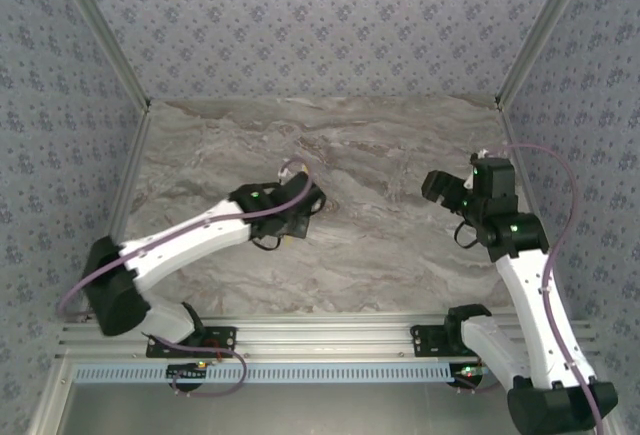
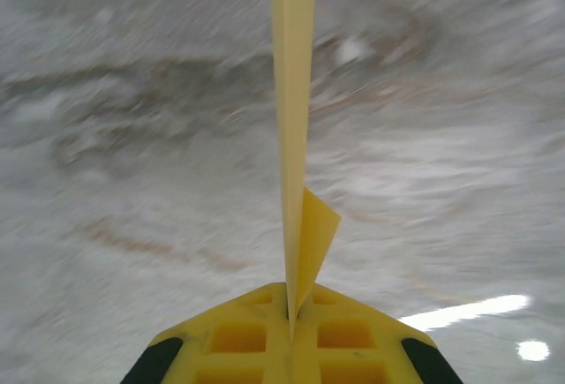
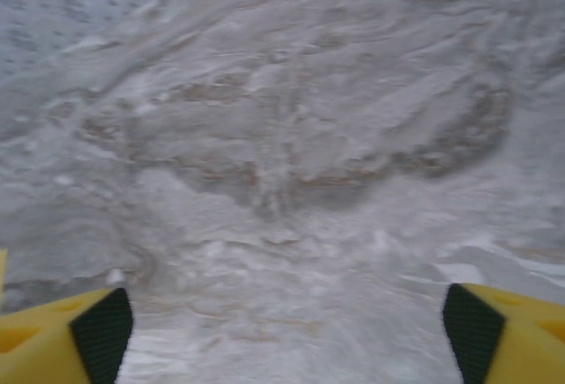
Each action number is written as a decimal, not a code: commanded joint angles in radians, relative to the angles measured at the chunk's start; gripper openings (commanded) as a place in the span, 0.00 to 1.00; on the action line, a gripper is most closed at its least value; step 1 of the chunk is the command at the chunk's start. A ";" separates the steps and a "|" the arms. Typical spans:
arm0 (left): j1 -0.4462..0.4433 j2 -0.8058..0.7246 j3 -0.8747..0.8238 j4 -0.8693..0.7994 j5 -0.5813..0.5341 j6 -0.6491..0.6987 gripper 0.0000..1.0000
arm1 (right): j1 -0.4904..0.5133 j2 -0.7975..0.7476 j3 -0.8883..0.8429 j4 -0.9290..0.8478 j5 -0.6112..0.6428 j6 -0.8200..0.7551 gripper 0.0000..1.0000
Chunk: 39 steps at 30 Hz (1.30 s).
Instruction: Fold a paper plane with a square sheet of paper (fold left side to right side)
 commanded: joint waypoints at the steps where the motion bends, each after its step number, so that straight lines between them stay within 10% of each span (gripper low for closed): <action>1: -0.024 0.113 0.101 -0.227 -0.201 -0.114 0.00 | -0.026 -0.022 -0.015 -0.050 0.083 -0.031 1.00; 16: -0.056 0.648 0.401 -0.273 -0.021 -0.110 0.02 | -0.075 -0.049 -0.072 -0.039 -0.012 -0.069 1.00; 39: -0.053 0.626 0.487 -0.054 0.341 0.038 0.40 | -0.082 0.023 -0.116 0.008 -0.171 -0.084 1.00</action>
